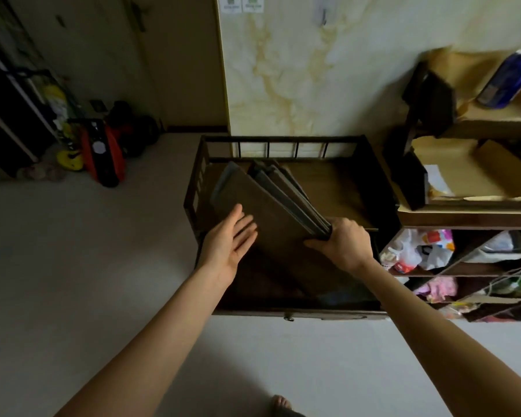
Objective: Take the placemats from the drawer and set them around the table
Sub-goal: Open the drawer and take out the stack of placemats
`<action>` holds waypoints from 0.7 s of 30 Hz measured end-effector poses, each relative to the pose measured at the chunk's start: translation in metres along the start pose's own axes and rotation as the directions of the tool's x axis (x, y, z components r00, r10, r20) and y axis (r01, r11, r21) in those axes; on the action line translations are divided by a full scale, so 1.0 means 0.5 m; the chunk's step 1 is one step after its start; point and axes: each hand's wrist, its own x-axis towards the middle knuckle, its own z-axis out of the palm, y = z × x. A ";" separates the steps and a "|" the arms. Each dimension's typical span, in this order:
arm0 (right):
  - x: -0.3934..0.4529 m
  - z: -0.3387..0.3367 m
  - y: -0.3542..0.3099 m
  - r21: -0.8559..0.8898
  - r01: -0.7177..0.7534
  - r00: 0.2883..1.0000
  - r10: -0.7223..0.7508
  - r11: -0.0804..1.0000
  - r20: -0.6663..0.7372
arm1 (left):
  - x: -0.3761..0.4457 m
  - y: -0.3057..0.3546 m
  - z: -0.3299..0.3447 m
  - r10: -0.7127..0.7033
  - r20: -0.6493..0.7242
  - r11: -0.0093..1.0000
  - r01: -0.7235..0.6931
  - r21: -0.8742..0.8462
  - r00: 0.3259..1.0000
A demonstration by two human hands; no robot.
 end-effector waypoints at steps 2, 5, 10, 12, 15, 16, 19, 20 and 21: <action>-0.016 -0.037 -0.007 0.136 -0.078 0.997 0.078 0.988 0.008 | 0.014 -0.004 -0.011 0.048 -0.063 0.999 -0.047 0.019 0.997; -0.064 -0.083 -0.022 0.365 -0.170 0.985 0.170 0.915 0.032 | 0.023 -0.028 -0.032 0.050 -0.004 0.984 -0.049 0.172 0.999; -0.215 -0.121 -0.064 0.736 -0.370 0.894 0.432 0.567 0.116 | 0.014 -0.088 -0.055 -0.315 0.370 0.905 0.159 0.396 0.874; -0.280 -0.116 -0.064 0.786 -0.417 0.839 0.527 0.456 0.139 | -0.006 -0.109 -0.036 -0.412 0.438 0.861 0.184 0.473 0.799; -0.390 -0.115 -0.051 0.812 -0.458 0.735 0.668 0.362 0.116 | -0.049 -0.165 -0.004 -0.481 0.434 0.780 0.146 0.608 0.761; -0.431 -0.120 -0.044 0.820 -0.465 0.693 0.714 0.335 0.101 | -0.066 -0.192 0.005 -0.508 0.431 0.740 0.122 0.661 0.746; -0.570 -0.137 -0.009 0.841 -0.486 0.535 0.842 0.238 0.071 | -0.142 -0.290 0.054 -0.572 0.404 0.615 0.048 0.787 0.714; -0.614 -0.145 0.004 0.854 -0.477 0.483 0.874 0.208 0.057 | -0.171 -0.321 0.074 -0.590 0.405 0.597 0.040 0.801 0.699; -0.651 -0.153 0.014 0.861 -0.471 0.443 0.895 0.191 0.043 | -0.196 -0.348 0.093 -0.597 0.418 0.598 0.033 0.801 0.684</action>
